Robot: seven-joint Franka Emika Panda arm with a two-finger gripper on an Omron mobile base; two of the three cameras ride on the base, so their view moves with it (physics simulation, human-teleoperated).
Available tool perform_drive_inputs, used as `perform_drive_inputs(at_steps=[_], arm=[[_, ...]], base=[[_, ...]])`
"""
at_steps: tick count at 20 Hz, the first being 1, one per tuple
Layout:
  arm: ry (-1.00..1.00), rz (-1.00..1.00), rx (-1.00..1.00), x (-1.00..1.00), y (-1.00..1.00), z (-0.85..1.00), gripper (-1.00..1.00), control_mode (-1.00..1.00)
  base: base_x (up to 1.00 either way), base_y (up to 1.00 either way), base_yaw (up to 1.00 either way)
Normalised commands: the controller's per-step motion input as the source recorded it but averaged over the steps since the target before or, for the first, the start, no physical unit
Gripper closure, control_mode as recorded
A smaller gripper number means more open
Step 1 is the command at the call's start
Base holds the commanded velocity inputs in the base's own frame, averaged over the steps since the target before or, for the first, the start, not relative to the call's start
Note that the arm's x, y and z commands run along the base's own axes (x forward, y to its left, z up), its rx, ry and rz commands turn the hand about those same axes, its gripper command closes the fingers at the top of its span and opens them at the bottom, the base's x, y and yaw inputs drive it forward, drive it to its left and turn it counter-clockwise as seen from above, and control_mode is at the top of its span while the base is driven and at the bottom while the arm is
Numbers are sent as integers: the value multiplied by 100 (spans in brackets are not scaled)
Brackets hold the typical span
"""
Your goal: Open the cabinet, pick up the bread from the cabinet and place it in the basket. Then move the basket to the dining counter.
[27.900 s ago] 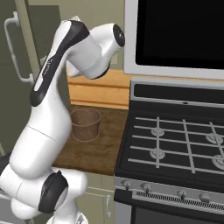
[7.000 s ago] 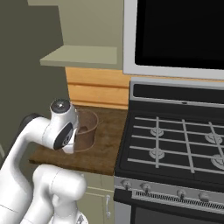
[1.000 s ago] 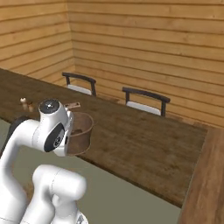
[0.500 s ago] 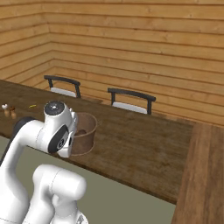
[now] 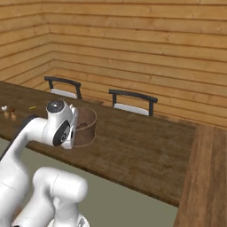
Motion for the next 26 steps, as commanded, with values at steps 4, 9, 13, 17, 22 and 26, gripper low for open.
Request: perform_drive_inputs(at_steps=[4,9,13,17,22,26], arm=[[9,0,0,100,14,0,100,-100],[7,1,0,100,5,0,100,-100],[7,0,0,100,16,-8,100,-100],[7,0,-1,77,17,-57,100,-100],[1,0,0,37,1,-72,100,-100],[0,0,0,0,0,-60,100,-100]], base=[[0,0,0],[0,0,0],[0,0,0],[0,0,0],[0,0,0],[0,0,0]])
